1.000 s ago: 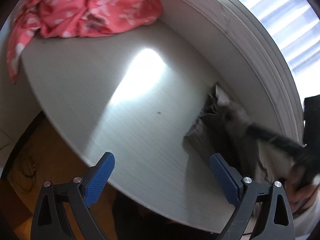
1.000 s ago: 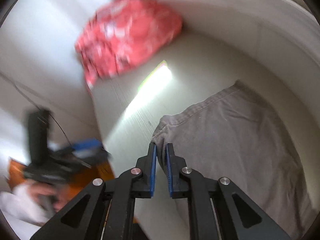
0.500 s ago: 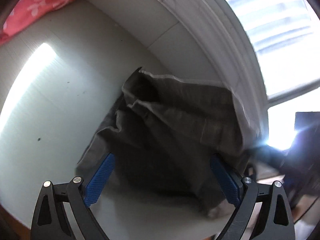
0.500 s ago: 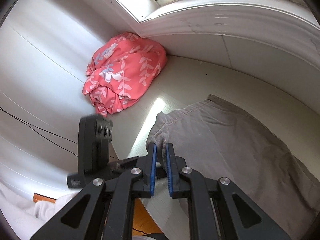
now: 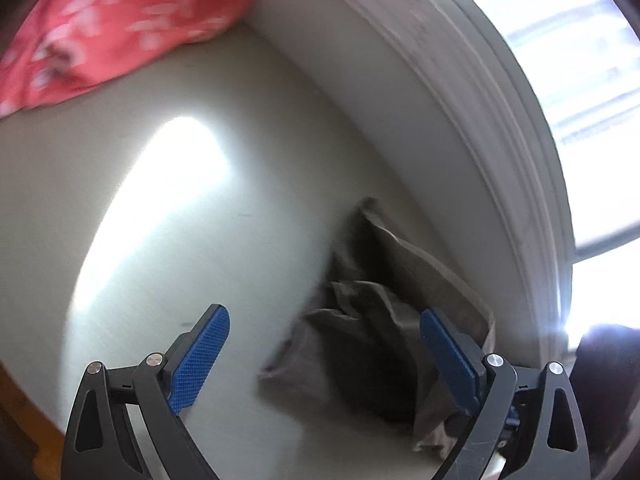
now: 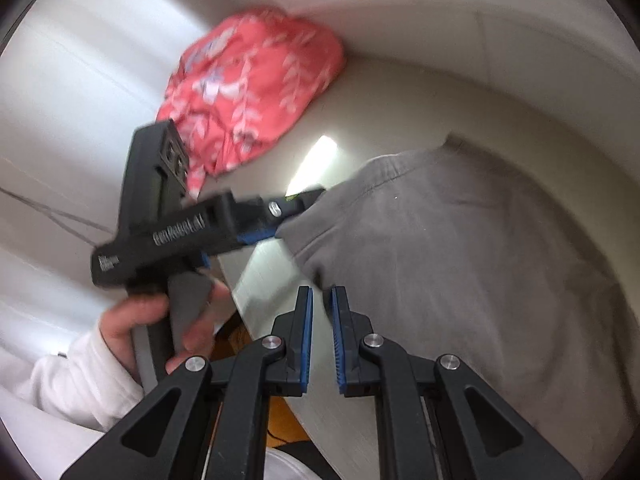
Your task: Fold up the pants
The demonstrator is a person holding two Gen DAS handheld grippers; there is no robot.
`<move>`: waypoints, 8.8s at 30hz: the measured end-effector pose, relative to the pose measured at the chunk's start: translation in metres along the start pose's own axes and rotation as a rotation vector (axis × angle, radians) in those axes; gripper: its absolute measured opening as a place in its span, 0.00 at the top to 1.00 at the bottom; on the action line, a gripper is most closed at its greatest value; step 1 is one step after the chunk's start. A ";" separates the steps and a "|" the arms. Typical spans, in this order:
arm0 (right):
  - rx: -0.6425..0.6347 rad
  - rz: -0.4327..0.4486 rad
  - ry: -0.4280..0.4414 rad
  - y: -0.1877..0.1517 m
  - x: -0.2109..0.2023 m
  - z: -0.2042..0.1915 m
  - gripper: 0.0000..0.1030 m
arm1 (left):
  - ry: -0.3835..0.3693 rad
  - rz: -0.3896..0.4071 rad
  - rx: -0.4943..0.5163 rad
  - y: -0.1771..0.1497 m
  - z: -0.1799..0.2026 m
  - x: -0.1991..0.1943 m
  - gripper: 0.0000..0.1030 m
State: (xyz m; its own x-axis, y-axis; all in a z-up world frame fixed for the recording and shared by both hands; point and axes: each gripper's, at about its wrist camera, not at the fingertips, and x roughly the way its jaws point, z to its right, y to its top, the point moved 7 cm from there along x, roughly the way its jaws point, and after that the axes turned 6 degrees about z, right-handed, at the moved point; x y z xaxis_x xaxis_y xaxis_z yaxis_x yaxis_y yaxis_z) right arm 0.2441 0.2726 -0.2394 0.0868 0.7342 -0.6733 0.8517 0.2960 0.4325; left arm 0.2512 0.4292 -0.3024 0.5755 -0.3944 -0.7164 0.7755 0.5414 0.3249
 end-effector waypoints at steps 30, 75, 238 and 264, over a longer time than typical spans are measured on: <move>0.446 0.325 -0.717 -0.147 -0.231 0.207 0.56 | 0.049 -0.229 0.380 -0.072 0.107 0.057 0.05; 0.878 0.661 -0.616 -0.430 -0.519 0.442 0.55 | 0.601 -0.205 0.658 -0.171 0.220 0.178 0.00; 0.567 0.627 -0.591 -0.226 -0.330 0.287 0.37 | 0.356 -0.024 0.155 -0.100 -0.008 0.040 0.03; 0.522 0.508 -0.470 -0.204 -0.309 0.259 0.37 | 0.339 0.108 0.191 -0.073 0.017 0.045 0.82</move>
State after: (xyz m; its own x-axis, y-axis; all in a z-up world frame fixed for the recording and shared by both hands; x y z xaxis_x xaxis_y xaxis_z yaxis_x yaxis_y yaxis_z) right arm 0.1772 -0.1734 -0.2750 0.6278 0.3386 -0.7008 0.7699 -0.4025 0.4952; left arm 0.2253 0.3594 -0.3476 0.5627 -0.0588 -0.8246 0.7682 0.4057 0.4953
